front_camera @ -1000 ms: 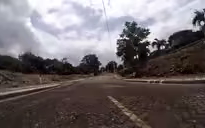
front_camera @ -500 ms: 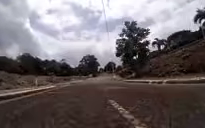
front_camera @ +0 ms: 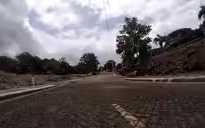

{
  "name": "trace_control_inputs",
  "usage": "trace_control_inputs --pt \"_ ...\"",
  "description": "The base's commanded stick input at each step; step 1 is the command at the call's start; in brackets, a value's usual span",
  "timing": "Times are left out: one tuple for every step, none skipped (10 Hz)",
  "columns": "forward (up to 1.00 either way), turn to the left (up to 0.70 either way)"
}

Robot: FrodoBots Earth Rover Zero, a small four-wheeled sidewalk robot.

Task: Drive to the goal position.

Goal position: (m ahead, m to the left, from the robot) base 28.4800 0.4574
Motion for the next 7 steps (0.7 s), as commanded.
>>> trace_control_inputs --pt "0.85 0.0" --pt "0.85 0.0" --pt "0.85 0.0" --pt "0.85 0.0" --pt "0.85 0.0" --pt "0.85 0.0" --pt "0.85 0.0"
